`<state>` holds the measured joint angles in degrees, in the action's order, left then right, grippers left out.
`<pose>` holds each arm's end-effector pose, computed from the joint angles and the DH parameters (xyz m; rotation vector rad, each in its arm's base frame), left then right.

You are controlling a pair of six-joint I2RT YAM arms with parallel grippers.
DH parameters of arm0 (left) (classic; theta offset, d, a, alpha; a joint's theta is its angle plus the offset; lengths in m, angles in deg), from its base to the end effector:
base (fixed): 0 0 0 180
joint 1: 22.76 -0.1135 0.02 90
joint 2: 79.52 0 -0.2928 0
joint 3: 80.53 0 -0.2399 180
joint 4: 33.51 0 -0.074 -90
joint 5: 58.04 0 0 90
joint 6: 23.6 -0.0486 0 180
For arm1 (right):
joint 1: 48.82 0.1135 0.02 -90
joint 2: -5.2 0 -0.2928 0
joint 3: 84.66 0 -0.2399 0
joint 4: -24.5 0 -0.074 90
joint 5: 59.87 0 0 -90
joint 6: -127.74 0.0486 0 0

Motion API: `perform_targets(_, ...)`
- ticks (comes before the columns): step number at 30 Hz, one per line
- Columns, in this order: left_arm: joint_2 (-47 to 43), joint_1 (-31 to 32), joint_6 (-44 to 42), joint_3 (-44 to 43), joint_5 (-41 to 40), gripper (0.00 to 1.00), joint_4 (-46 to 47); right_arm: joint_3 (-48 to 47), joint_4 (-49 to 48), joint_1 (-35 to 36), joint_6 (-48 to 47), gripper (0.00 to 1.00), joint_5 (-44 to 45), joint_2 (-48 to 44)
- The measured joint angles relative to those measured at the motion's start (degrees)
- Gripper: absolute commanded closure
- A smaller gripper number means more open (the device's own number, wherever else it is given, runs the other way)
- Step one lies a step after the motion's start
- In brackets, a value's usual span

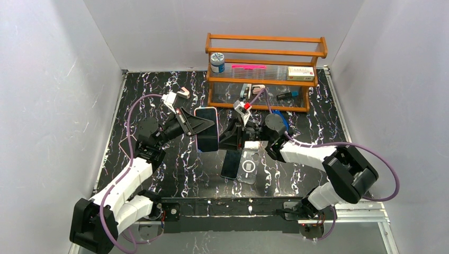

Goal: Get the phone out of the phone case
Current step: Remove the phone case from the phone.

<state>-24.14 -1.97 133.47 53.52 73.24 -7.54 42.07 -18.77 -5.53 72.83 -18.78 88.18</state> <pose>0.1721 -0.0996 0.3466 0.1011 1.5873 -1.7053 0.1900 0.2293 0.3100 -0.9258 1.3670 1.6512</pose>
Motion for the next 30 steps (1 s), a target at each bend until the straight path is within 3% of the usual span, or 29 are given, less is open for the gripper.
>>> perform_targets(8, 0.0, 1.2, 1.2, 0.9, -2.4, 1.00, 3.0, 0.0, -13.0, -1.0, 12.7, 0.52, 1.3, 5.9)
perform_targets(11, 0.5, 1.7, 1.2, 1.1, -2.9, 1.00, 3.8, 0.0, -17.3, -1.4, 16.2, 0.58, 0.7, 8.2)
perform_targets(14, 1.8, 1.9, 1.0, 1.2, -3.7, 0.88, 4.6, 0.0, -21.7, -1.6, 19.5, 0.77, 0.3, 10.6)
perform_targets(17, 3.7, 1.9, 0.0, 1.2, -5.1, 0.69, 4.0, 0.0, -23.0, -1.7, 21.8, 0.97, 0.1, 11.4)
perform_targets(20, 4.5, 2.7, -3.4, -0.4, -5.0, 0.50, -0.6, 0.6, -22.8, -2.3, 23.1, 0.99, 2.2, 12.0)
perform_targets(24, 6.1, 4.3, -11.1, -4.9, -6.1, 0.30, -13.6, 1.9, -21.6, -3.6, 23.5, 0.99, 5.9, 11.5)
perform_targets(30, 7.3, 4.6, -22.3, -13.8, -14.3, 0.20, -33.4, 4.1, -9.3, -4.3, 22.4, 0.99, 11.0, 6.6)
